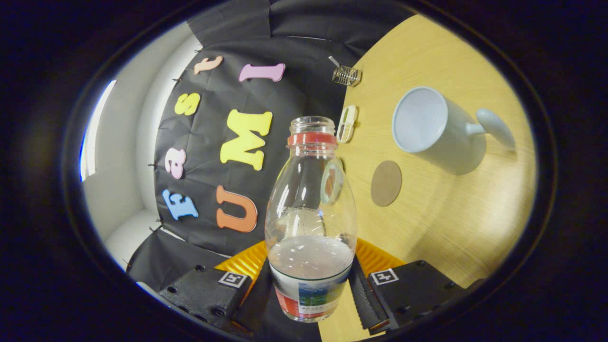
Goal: Take the bottle from table, then pour the juice into the cup, finally place the bottle on the coaster
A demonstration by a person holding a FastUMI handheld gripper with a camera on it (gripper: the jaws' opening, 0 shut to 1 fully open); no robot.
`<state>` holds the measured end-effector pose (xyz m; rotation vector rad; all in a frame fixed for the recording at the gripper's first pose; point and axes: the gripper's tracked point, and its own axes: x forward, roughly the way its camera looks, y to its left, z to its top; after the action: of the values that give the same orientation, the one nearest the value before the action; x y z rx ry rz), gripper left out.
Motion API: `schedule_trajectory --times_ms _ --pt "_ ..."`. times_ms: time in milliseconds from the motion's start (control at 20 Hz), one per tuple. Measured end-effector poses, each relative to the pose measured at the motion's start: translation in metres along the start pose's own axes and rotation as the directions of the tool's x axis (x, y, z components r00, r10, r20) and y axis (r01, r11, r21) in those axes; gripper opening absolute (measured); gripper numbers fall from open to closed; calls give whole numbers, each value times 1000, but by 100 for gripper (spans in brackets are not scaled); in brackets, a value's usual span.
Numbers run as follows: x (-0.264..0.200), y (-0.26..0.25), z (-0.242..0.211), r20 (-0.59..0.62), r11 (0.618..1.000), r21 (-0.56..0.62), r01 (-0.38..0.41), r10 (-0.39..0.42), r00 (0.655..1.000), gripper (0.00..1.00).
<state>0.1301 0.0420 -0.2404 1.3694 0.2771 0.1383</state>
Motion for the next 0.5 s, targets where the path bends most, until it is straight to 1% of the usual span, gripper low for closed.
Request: schedule_trajectory --times_ms 200,300,500 --pt "-2 -2 10 15 991 132 14 -16 1000 80" --pt "-5 -1 10 9 983 185 10 -11 1000 80" --pt "-7 -2 12 0 974 227 16 -16 1000 79"
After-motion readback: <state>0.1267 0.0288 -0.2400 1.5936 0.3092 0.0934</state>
